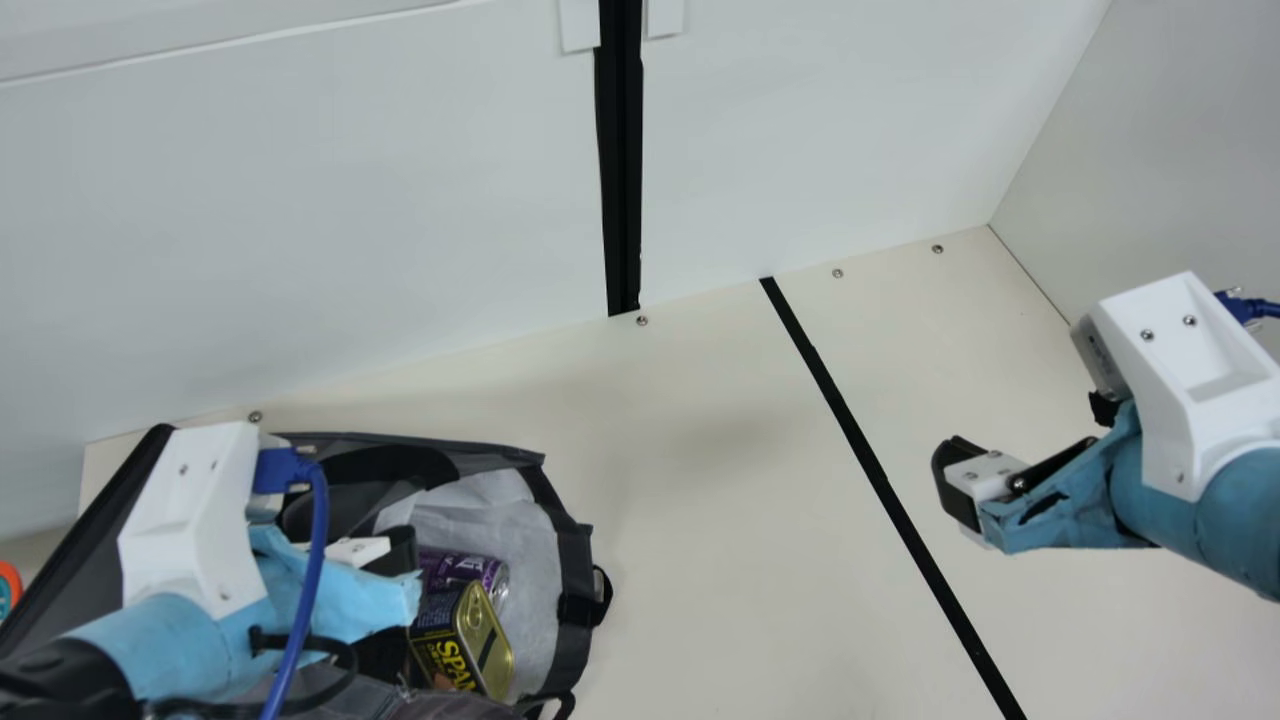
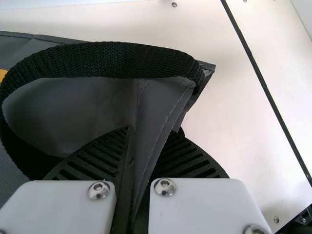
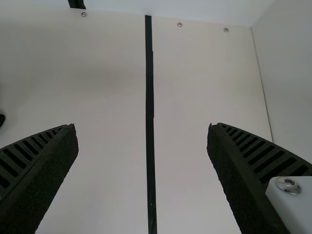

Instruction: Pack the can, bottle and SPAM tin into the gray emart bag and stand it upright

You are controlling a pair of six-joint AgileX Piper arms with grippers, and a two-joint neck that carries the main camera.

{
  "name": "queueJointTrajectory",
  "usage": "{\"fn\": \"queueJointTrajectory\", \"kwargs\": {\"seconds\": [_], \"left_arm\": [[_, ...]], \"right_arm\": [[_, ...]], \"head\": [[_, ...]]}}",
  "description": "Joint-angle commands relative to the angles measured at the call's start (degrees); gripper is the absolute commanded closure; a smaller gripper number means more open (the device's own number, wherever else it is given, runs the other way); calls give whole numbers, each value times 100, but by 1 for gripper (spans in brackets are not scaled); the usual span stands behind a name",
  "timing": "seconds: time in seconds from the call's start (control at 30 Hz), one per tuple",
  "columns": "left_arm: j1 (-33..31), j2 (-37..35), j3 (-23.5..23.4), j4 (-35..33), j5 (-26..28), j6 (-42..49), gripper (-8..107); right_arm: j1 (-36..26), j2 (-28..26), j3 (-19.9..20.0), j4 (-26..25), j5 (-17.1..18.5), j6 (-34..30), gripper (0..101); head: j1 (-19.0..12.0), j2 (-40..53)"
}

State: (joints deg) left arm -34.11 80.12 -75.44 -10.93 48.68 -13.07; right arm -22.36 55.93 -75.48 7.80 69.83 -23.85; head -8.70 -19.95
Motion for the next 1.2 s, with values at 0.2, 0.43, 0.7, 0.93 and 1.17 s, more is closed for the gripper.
{"fn": "queueJointTrajectory", "kwargs": {"seconds": [0.2,0.43,0.7,0.93,1.17], "left_arm": [[0,0,0,0,0,0,107],[0,0,0,0,0,0,107],[0,0,0,0,0,0,107],[0,0,0,0,0,0,107],[0,0,0,0,0,0,107]], "right_arm": [[55,185,14,268,7,-179,6],[65,337,58,553,7,-411,6],[101,475,119,886,7,-744,6],[88,564,183,1195,7,-1155,6],[-23,636,288,1683,7,-1658,6]], "head": [[-130,-5],[-130,-5],[-130,-5],[-130,-5],[-130,-5]]}}
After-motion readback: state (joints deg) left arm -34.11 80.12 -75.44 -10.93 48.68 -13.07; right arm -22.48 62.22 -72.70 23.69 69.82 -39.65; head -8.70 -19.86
